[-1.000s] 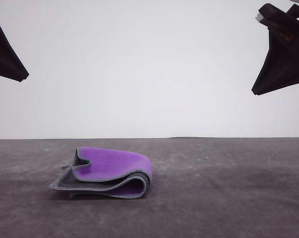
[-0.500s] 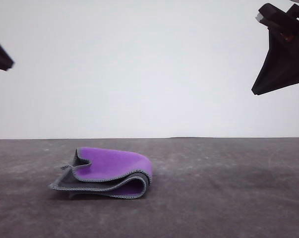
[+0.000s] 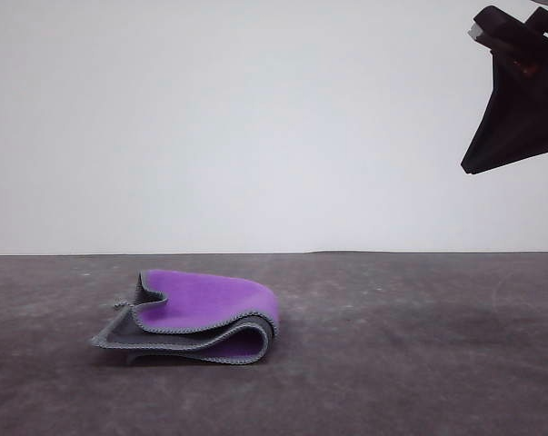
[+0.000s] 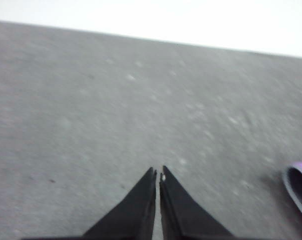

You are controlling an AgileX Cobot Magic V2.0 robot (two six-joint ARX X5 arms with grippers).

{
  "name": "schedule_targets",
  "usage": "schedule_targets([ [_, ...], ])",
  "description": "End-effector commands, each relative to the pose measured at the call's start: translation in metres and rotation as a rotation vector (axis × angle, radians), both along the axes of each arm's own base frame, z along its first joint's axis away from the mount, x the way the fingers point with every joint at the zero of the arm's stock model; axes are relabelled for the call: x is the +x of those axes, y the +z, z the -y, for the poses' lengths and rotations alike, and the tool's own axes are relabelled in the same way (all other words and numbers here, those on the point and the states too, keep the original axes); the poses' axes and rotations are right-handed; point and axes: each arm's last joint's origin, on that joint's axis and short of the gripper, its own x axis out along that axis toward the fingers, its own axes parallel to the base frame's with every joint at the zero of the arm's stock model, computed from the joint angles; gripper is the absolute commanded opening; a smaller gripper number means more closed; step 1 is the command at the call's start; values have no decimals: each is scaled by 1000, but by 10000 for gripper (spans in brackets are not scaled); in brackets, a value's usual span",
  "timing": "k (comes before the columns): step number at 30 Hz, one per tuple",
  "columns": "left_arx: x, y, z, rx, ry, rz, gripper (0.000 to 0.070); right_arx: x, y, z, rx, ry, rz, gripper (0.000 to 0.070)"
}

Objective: Fold clothes

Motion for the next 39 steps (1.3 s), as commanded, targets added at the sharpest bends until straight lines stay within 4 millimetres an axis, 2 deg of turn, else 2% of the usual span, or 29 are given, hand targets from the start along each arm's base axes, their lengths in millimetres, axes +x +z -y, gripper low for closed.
schedule_targets([
  [1, -1, -3, -1, 9, 14, 30, 0, 1, 3, -1, 12, 1, 11, 15],
  [26, -1, -5, -1, 36, 14, 31, 0, 7, 17, -5, 79, 3, 155, 15],
  [33, -1, -5, -1, 36, 14, 32, 0, -6, 32, 3, 114, -1, 231, 15],
  [39, -1, -5, -1, 36, 14, 32, 0, -34, 60, 21, 187, -35, 410, 15],
])
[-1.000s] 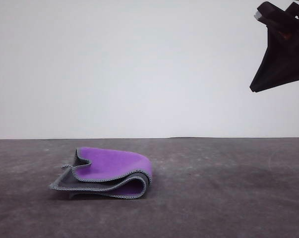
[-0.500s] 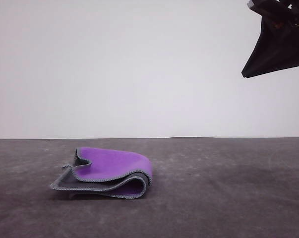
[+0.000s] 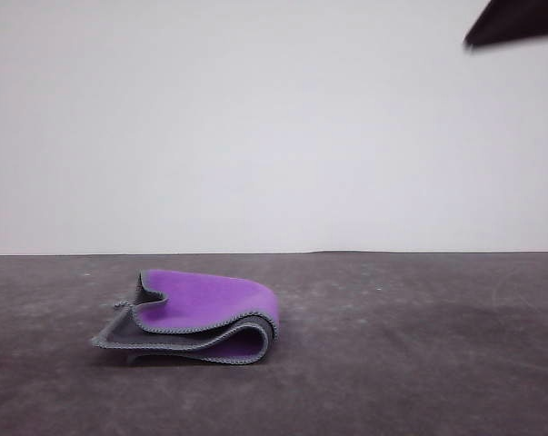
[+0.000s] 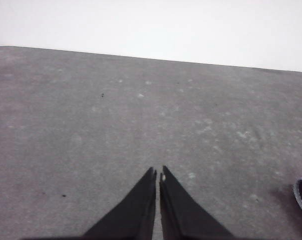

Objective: Fold clothes

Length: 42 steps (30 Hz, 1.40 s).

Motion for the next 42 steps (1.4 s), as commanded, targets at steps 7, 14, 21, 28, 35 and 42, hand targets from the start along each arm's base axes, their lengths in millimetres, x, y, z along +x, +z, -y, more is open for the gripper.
schedule_targets([
  [7, 1, -6, 0, 8, 2, -9, 0, -24, 24, 26, 20, -117, 221, 15],
  [14, 1, -6, 0, 8, 2, -9, 0, -27, -19, 46, -72, -301, 192, 15],
  [21, 1, -6, 0, 8, 2, -9, 0, -35, -94, 56, -108, -428, 108, 15],
  [28, 1, -6, 0, 8, 2, -9, 0, -39, -132, 60, -112, -477, 108, 15],
  [35, 1, -6, 0, 8, 2, -8, 0, -42, -133, 63, -115, -519, 113, 15],
  [42, 1, -6, 0, 8, 2, -8, 0, -42, -133, 63, -115, -519, 113, 15],
])
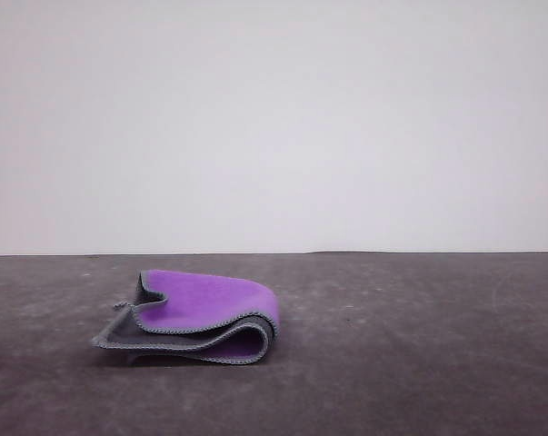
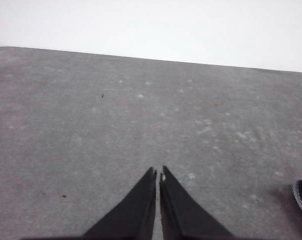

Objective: Fold clothes

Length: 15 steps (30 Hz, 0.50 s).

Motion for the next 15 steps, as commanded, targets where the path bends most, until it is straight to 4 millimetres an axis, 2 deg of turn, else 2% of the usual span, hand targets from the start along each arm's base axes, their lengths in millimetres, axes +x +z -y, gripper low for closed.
schedule_targets([
  [1, 1, -6, 0, 8, 3, -9, 0, 0, 0, 0, -8, -4, 6, 15],
  [15, 1, -6, 0, 8, 3, -10, 0, 0, 0, 0, -8, -4, 6, 15],
])
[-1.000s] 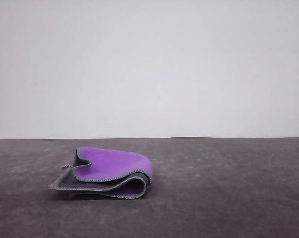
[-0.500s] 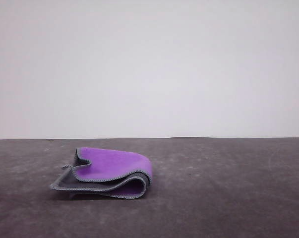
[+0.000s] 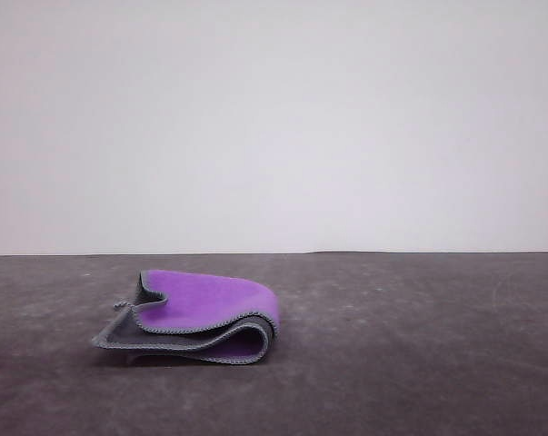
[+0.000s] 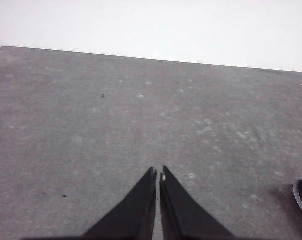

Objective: Fold clothes

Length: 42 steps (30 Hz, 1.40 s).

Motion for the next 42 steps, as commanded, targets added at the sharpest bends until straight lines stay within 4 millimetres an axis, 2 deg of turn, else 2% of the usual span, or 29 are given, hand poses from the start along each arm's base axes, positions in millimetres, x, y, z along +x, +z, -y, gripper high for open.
schedule_targets([
  [1, 1, -6, 0, 8, 2, -10, 0, 0, 0, 0, -8, -4, 6, 15],
  [42, 1, -6, 0, 8, 2, -10, 0, 0, 0, 0, -8, -4, 6, 15],
])
